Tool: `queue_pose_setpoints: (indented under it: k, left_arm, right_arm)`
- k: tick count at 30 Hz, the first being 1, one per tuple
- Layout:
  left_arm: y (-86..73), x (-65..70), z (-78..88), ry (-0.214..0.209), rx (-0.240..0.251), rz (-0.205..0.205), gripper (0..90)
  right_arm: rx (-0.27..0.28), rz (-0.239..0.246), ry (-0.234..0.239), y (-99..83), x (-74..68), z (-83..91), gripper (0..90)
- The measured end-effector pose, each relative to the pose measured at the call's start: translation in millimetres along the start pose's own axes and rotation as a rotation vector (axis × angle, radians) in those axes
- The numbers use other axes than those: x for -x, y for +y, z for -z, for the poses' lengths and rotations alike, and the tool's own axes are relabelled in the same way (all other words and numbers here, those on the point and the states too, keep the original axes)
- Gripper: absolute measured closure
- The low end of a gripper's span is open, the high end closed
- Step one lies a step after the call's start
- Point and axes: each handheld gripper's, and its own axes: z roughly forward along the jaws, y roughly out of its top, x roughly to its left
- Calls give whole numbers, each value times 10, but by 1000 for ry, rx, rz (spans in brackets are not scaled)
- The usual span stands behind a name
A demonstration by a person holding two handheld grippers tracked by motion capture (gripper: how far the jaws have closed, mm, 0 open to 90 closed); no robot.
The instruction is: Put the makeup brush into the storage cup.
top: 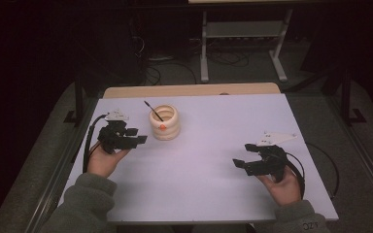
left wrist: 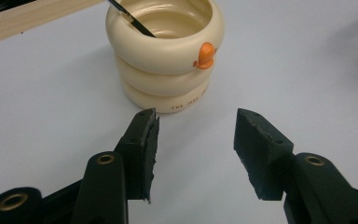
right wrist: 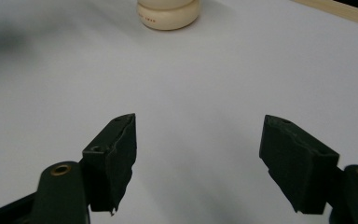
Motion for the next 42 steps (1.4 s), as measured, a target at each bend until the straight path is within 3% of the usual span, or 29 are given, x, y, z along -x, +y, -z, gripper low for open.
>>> queue_pose_setpoints:
  k: [19, 21, 22, 23, 26, 28, 32, 33, 35, 38, 41, 42]
  left_arm:
    - [-200, 112, 44, -7, 17, -23, 387]
    - [-227, 135, 42, -7, 20, -6, 375]
    - [-233, 124, 46, -5, 15, -27, 375]
    - [-250, 139, 47, -9, 19, -9, 366]
    - [-276, 142, 52, -7, 20, -30, 358]
    - [-294, 165, 55, -13, 24, -16, 350]
    - [-323, 197, 64, -10, 23, -25, 329]
    - [-329, 197, 67, -10, 23, -43, 325]
    - [-352, 225, 64, -14, 25, -31, 311]
    - [-385, 235, 71, -14, 27, -49, 295]
    - [-419, 252, 85, -18, 32, -32, 277]
    - [-427, 246, 90, -17, 38, -45, 266]
  right_arm:
    - [8, -4, -12, -12, 29, 38, 261]
    - [9, -7, -14, -13, 29, 41, 261]
    - [9, -7, -14, -13, 29, 41, 261]
    - [8, -9, -14, -15, 31, 44, 261]
    - [8, -8, -14, -16, 32, 44, 260]
    - [8, -10, -15, -17, 31, 45, 260]
    - [10, -7, -16, -20, 36, 53, 260]
    - [11, -10, -16, -20, 36, 54, 260]
    - [11, -10, -16, -22, 37, 55, 260]
    - [13, -9, -18, -23, 39, 56, 259]
    - [13, -7, -19, -26, 42, 57, 258]
    - [12, -7, -20, -26, 41, 57, 258]
